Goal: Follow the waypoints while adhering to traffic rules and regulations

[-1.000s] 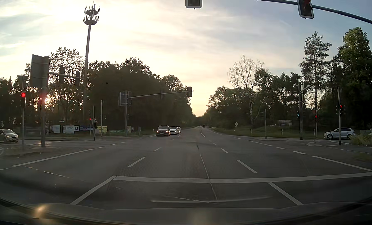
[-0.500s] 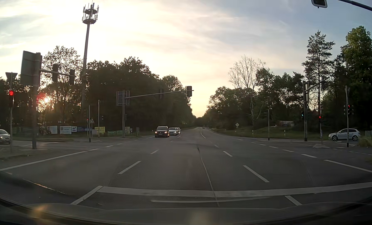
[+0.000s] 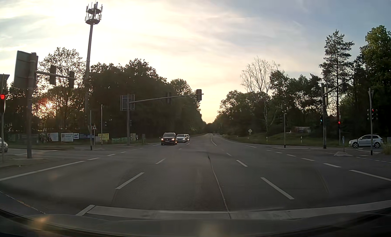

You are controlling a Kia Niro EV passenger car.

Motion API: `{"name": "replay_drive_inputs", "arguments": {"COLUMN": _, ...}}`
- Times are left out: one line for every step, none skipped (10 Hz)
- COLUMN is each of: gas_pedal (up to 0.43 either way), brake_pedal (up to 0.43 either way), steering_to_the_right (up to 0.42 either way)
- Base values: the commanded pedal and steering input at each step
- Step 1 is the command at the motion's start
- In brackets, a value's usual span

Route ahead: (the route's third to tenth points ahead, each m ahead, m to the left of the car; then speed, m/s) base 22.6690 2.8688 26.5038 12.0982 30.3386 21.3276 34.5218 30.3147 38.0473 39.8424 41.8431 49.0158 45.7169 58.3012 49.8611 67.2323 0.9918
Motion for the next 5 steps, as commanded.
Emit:
{"name": "replay_drive_inputs", "arguments": {"gas_pedal": 0.000, "brake_pedal": 0.268, "steering_to_the_right": 0.001}}
{"name": "replay_drive_inputs", "arguments": {"gas_pedal": 0.000, "brake_pedal": 0.268, "steering_to_the_right": 0.001}}
{"name": "replay_drive_inputs", "arguments": {"gas_pedal": 0.000, "brake_pedal": 0.268, "steering_to_the_right": 0.001}}
{"name": "replay_drive_inputs", "arguments": {"gas_pedal": 0.000, "brake_pedal": 0.268, "steering_to_the_right": 0.001}}
{"name": "replay_drive_inputs", "arguments": {"gas_pedal": 0.000, "brake_pedal": 0.268, "steering_to_the_right": 0.002}}
